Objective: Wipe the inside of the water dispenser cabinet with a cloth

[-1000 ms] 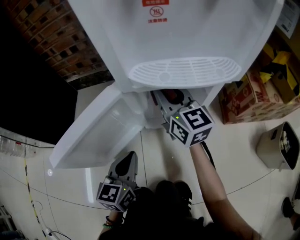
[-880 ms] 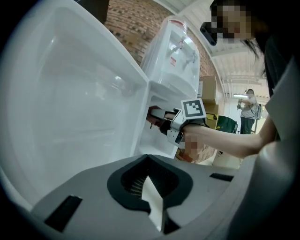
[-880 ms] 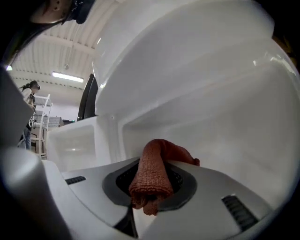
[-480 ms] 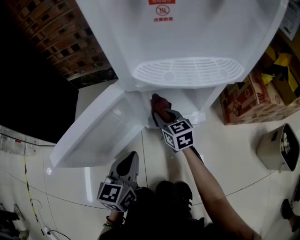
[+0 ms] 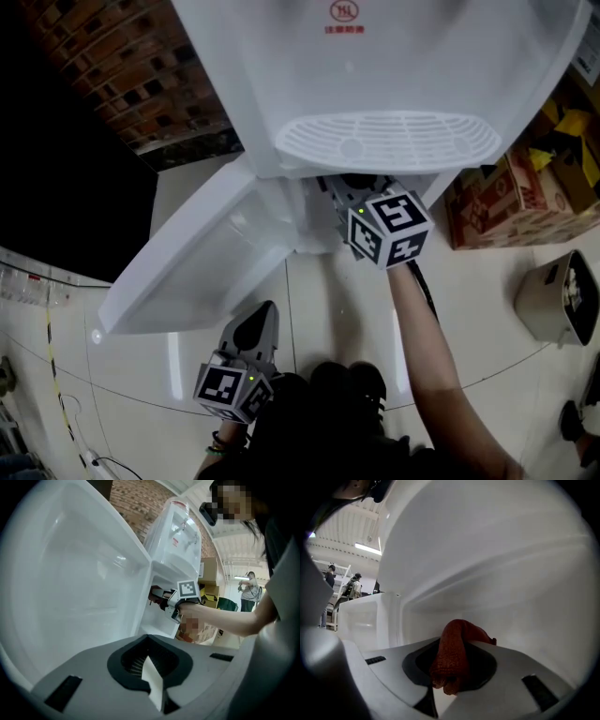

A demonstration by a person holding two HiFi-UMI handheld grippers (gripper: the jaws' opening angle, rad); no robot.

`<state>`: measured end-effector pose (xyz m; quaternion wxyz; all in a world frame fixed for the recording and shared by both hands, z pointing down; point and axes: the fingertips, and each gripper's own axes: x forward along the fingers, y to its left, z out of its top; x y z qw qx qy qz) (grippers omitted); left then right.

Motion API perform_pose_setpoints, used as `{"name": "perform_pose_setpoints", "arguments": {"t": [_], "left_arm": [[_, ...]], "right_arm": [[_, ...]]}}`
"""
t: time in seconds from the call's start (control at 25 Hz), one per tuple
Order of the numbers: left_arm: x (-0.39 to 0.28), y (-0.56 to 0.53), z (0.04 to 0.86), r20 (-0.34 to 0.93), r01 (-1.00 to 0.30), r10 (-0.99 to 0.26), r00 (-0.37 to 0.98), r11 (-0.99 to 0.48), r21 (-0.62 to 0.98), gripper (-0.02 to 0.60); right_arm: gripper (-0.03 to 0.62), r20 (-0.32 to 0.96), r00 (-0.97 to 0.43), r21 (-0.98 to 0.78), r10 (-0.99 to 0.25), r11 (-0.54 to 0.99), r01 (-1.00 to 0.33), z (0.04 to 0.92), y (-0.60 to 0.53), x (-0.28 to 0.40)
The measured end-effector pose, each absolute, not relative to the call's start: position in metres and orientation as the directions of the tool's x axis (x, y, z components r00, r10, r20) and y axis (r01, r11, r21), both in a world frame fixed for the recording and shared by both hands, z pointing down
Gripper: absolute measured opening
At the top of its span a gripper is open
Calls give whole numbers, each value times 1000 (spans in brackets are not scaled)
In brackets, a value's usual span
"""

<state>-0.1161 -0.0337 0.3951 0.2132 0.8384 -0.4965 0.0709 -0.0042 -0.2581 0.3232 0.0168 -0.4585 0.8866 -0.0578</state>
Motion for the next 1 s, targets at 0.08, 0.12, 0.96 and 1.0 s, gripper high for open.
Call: {"name": "perform_pose_setpoints", "arguments": {"t": [0.08,0.12,0.96,1.0], "left_arm": [[-117,-33,395,331,-864,-803,495,-413,290,-21],[-119,-33,395,331,-864,-805,493,-410,291,-21],[-123,-32,399,335,-867,-807,487,-402,294,-21],[-123,-31,399,334,-866,-805,490,-404,295,-21]], "right_arm": [[77,58,-585,-114,-809,577,-809,336,-269,-12],[77,92,-588,-116,-804,578,-808,349,-272,-15],[77,39,-473,71,-880,475,-877,340,-276,14],[77,-6,-458,89,-889,455,-886,324,-281,21]]}}
